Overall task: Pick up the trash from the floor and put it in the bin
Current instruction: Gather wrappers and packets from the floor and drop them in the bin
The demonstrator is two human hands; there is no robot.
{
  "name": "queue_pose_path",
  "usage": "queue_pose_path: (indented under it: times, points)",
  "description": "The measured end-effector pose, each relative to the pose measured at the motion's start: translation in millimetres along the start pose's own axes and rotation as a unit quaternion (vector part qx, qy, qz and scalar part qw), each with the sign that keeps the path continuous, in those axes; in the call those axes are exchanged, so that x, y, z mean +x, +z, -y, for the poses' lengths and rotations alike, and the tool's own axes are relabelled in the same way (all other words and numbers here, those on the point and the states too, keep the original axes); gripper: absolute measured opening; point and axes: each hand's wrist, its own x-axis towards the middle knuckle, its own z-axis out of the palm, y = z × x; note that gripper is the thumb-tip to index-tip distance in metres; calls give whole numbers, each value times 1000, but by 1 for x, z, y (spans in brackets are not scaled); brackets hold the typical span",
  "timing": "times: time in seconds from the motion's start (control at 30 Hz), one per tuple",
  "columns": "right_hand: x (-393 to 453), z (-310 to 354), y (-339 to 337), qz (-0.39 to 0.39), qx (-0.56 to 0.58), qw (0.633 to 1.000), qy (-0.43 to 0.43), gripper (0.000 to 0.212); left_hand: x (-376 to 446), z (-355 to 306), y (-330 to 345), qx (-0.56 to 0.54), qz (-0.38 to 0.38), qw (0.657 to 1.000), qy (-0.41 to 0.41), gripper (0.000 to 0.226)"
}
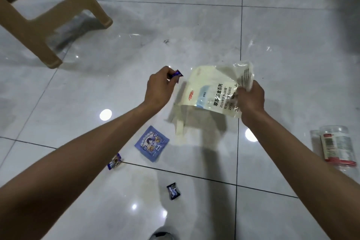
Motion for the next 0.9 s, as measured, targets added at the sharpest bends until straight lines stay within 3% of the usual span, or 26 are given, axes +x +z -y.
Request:
queue_pose_path:
  times: [0.2,0.37,0.73,0.9]
  points:
    - [-30,66,-22,4,18,999,36,23,3,-46,-62,-37,-3,997,-62,10]
    - [-87,174,-52,44,19,998,36,24,-3,-119,-151,-70,-18,991,-110,7]
    - [-274,512,-83,112,58,992,16,23,-10,-343,-462,-160,-85,969,-169,9]
    - [-376,643,-109,141,71,988,-7,23,-52,-447,-605,-211,-134,950,-189,6]
